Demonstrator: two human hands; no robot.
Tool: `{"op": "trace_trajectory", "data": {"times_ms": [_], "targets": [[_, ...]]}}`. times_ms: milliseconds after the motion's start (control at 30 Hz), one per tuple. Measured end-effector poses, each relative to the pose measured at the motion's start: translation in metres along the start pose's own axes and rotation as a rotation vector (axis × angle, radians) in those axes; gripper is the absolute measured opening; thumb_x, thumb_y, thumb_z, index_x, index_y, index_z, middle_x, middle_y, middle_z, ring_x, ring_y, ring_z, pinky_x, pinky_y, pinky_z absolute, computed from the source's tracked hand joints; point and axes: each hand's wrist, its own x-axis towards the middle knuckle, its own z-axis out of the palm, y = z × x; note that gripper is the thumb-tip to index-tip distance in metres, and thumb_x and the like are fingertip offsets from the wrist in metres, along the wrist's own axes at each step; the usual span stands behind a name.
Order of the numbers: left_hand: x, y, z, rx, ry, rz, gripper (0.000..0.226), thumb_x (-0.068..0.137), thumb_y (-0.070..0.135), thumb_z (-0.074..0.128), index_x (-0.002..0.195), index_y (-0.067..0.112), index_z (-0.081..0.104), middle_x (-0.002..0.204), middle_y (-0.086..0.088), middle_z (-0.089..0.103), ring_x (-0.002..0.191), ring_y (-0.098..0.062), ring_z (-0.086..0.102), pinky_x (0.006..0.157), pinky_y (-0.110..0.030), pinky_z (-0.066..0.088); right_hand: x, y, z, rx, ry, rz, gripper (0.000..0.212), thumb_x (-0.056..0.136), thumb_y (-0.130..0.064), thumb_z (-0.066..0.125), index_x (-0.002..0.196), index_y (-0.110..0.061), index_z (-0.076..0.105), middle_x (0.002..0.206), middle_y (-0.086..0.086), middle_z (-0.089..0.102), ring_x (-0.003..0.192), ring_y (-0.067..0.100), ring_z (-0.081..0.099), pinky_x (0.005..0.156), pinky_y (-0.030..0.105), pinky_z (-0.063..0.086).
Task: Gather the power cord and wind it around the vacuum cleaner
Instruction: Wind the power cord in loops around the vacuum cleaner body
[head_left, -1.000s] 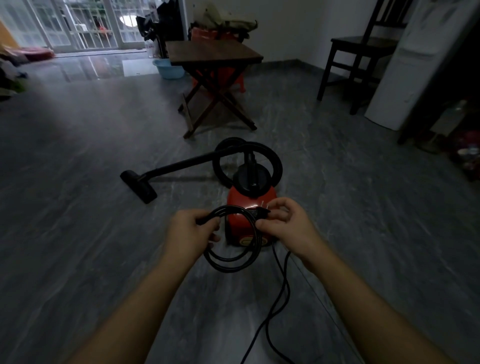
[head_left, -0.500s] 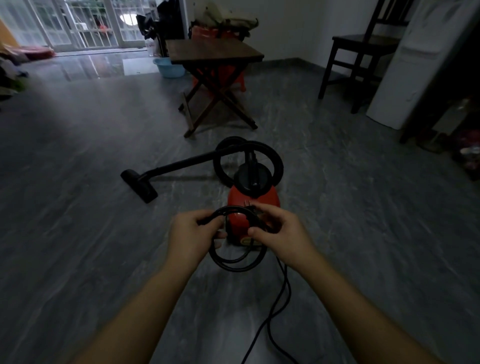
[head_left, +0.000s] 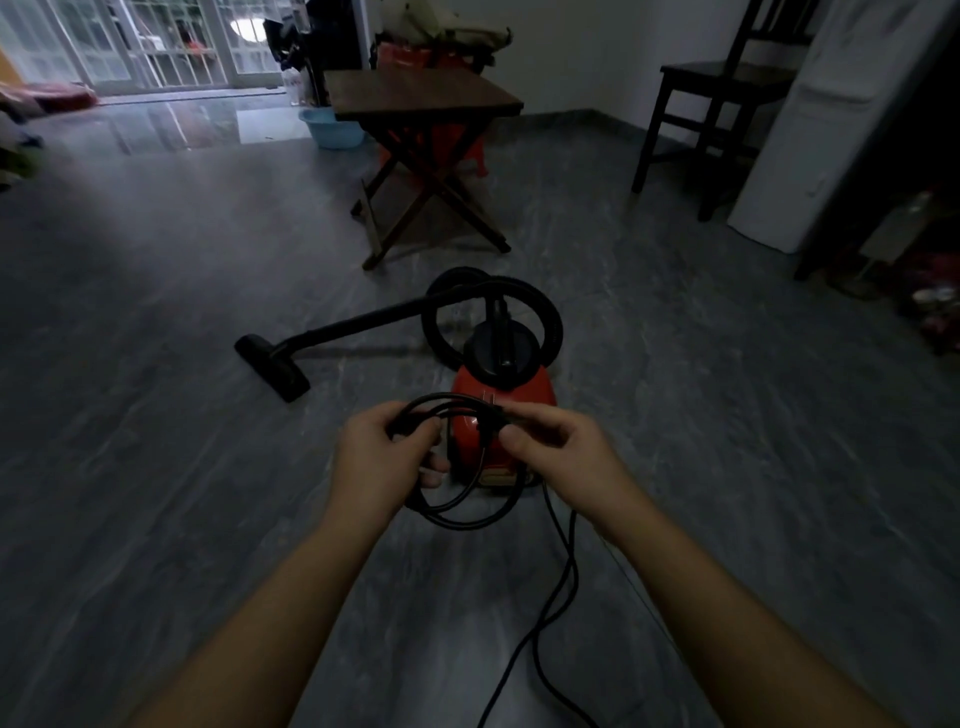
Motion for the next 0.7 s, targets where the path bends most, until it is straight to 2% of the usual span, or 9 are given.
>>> {"op": "trace_trajectory", "data": {"times_ms": [100, 167, 233, 300, 433, 533, 633, 700], "targets": [[0.000, 0.001, 0.001, -0.031, 0.008, 0.002, 0.012, 0.091, 0.005, 0.063, 0.089, 0.015, 0.069, 0.073, -0.003, 0.070, 0.060, -0.028, 0.072, 0.049, -0.031, 0.057, 0.001, 0.001, 0.000, 0.039, -0.012, 0.021, 0.033, 0.090, -0.012, 0.068, 0.123, -0.015, 0.068, 0.113, 0.009, 0.073, 0.099, 0.012, 0.071, 0.075, 0.019, 0.057], [-0.001, 0.000, 0.002, -0.035, 0.002, 0.018, 0.014, 0.091, 0.004, 0.063, 0.087, 0.017, 0.069, 0.072, -0.001, 0.070, 0.060, -0.028, 0.072, 0.050, -0.034, 0.057, 0.001, 0.001, 0.002, 0.076, -0.017, 0.030, 0.036, 0.088, -0.005, 0.069, 0.124, -0.012, 0.067, 0.112, 0.017, 0.071, 0.094, 0.019, 0.072, 0.075, 0.024, 0.060], [-0.003, -0.002, 0.003, -0.013, -0.023, 0.042, 0.017, 0.092, 0.003, 0.061, 0.086, 0.018, 0.067, 0.073, -0.002, 0.070, 0.058, -0.028, 0.071, 0.049, -0.035, 0.057, 0.002, 0.002, 0.004, 0.100, -0.021, 0.033, 0.038, 0.086, 0.002, 0.069, 0.123, -0.008, 0.066, 0.110, 0.021, 0.071, 0.085, 0.019, 0.072, 0.074, 0.026, 0.061], [-0.005, -0.004, 0.004, 0.064, -0.061, 0.074, 0.019, 0.092, 0.004, 0.059, 0.088, 0.021, 0.064, 0.075, -0.003, 0.069, 0.057, -0.026, 0.070, 0.048, -0.035, 0.056, 0.001, 0.004, 0.009, 0.101, -0.030, 0.027, 0.038, 0.085, 0.006, 0.069, 0.120, -0.007, 0.067, 0.108, 0.018, 0.072, 0.085, 0.018, 0.073, 0.075, 0.026, 0.061], [-0.008, -0.004, 0.004, 0.246, -0.102, 0.120, 0.021, 0.090, 0.011, 0.061, 0.089, 0.031, 0.058, 0.074, 0.002, 0.067, 0.054, -0.016, 0.066, 0.046, -0.028, 0.053, 0.001, 0.008, 0.013, 0.080, -0.035, 0.030, 0.035, 0.084, 0.007, 0.070, 0.115, -0.009, 0.069, 0.108, 0.015, 0.073, 0.095, 0.031, 0.073, 0.082, 0.035, 0.062], [-0.009, -0.002, 0.003, 0.250, -0.136, 0.119, 0.019, 0.091, 0.013, 0.061, 0.092, 0.031, 0.057, 0.075, 0.000, 0.067, 0.053, -0.017, 0.065, 0.044, -0.030, 0.053, 0.002, 0.008, 0.012, 0.069, -0.042, 0.021, 0.033, 0.082, 0.002, 0.074, 0.112, -0.013, 0.071, 0.106, 0.012, 0.074, 0.095, 0.027, 0.074, 0.083, 0.037, 0.061], [-0.011, 0.000, 0.004, 0.239, -0.178, 0.109, 0.015, 0.090, 0.014, 0.063, 0.092, 0.029, 0.059, 0.073, 0.002, 0.067, 0.051, -0.017, 0.063, 0.044, -0.034, 0.055, 0.001, 0.009, 0.013, 0.005, -0.020, 0.001, 0.033, 0.080, -0.002, 0.077, 0.112, -0.012, 0.072, 0.101, 0.008, 0.075, 0.085, 0.013, 0.074, 0.076, 0.027, 0.060], [-0.011, 0.002, 0.005, 0.220, -0.215, 0.093, 0.013, 0.090, 0.013, 0.064, 0.094, 0.024, 0.061, 0.069, 0.005, 0.068, 0.050, -0.016, 0.063, 0.046, -0.039, 0.056, 0.001, 0.008, 0.013, -0.012, 0.003, -0.010, 0.032, 0.081, -0.001, 0.076, 0.111, -0.009, 0.073, 0.099, 0.007, 0.076, 0.082, 0.011, 0.073, 0.072, 0.021, 0.057]]}}
